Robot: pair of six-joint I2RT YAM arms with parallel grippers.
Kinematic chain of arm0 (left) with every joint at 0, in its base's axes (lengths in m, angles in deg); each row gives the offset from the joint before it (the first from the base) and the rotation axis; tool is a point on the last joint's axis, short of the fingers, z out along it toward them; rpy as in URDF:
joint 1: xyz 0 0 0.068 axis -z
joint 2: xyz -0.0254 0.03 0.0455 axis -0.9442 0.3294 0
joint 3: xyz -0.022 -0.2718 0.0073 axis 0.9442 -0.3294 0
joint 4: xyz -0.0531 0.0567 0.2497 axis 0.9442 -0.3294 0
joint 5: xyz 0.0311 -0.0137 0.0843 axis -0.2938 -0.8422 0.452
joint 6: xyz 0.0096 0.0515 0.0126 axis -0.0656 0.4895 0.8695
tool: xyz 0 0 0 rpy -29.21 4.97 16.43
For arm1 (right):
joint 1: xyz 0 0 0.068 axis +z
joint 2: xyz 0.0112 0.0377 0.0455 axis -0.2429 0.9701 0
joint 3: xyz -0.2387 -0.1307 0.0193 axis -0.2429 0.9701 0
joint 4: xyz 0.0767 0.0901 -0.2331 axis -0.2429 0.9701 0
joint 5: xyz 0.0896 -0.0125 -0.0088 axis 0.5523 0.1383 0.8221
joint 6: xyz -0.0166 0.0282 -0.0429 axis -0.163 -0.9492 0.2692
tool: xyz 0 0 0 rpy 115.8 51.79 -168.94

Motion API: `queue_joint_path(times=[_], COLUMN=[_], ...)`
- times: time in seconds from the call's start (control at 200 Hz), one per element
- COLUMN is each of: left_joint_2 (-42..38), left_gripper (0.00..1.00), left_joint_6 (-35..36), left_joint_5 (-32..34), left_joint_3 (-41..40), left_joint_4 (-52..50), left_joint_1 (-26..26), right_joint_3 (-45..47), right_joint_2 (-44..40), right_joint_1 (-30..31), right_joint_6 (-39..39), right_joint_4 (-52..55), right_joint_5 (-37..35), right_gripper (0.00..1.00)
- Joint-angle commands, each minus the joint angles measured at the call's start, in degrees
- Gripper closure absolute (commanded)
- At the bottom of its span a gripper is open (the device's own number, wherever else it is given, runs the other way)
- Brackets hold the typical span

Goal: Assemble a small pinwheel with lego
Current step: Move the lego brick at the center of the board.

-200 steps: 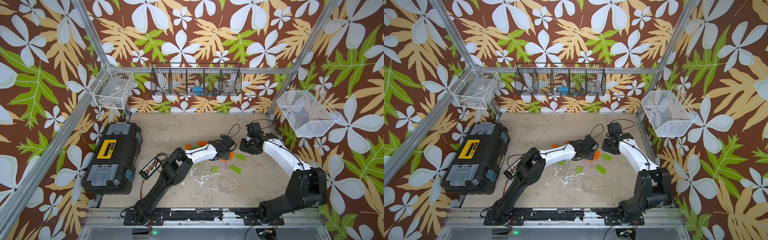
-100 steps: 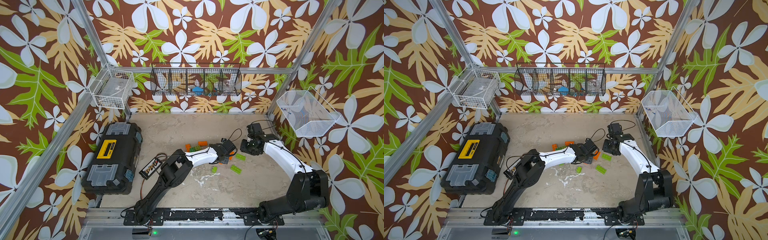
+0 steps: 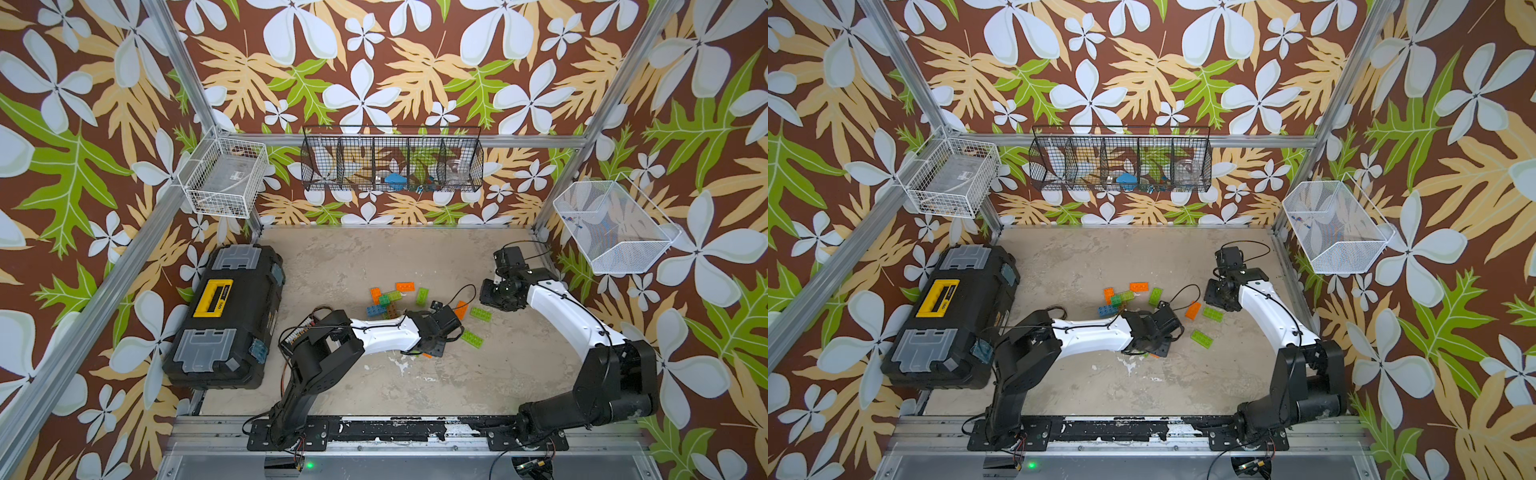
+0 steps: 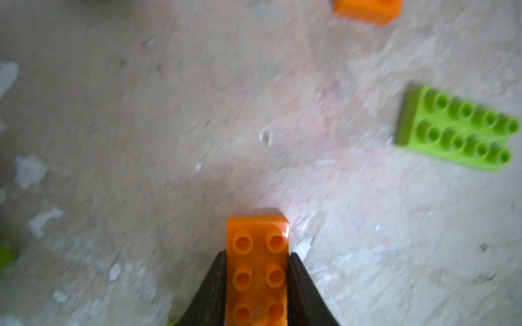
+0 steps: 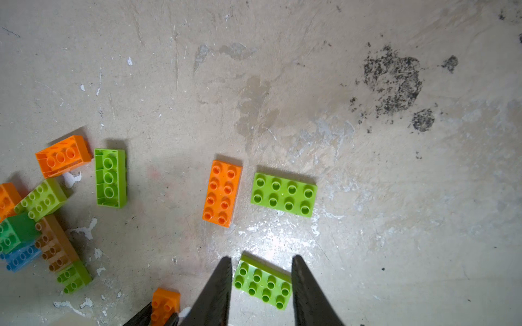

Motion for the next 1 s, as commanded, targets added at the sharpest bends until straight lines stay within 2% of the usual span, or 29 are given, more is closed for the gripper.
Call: queue_joint_path(times=[0.0, 0.12, 0.46, 0.586, 0.866, 0.996], left_joint_2=[-3.6, -8.2, -18.7, -18.2, -12.6, -12.8], left_gripper=[0.73, 0.73, 0.73, 0.72, 0.69, 0.60], left_joint_6=[-2.2, -3.7, -10.3, -12.7, -17.8, -19.8], left_joint_5=[3.7, 5.8, 4.9, 1.3, -0.4, -0.9], left_joint_3=[-5.9, -12.7, -26.3, -25.8, -17.5, -17.4], left_joint_4=[-1.1, -1.0, -0.4, 2.0, 0.8, 1.4], left_joint_1=[-0.1, -0.5, -3.4, -2.9, 1.1, 1.9], right_joint_3=[-0.1, 0.1, 0.4, 0.8, 2.2, 3.0], right_joint_2=[-0.5, -0.6, -2.3, -2.6, -2.7, -2.7], right_joint_1=[0.1, 0.1, 1.3, 2.1, 2.2, 2.3], right_joint_6=[0.1, 0.0, -0.1, -0.6, 0.0, 0.4], right_joint_4=[0.1, -0.2, 0.5, 0.2, -0.1, -0.9], right_joint_5=[0.4, 1.6, 0.0, -0.1, -0.4, 0.3], right_gripper=[0.63, 0.63, 0.62, 0.62, 0.62, 0.61])
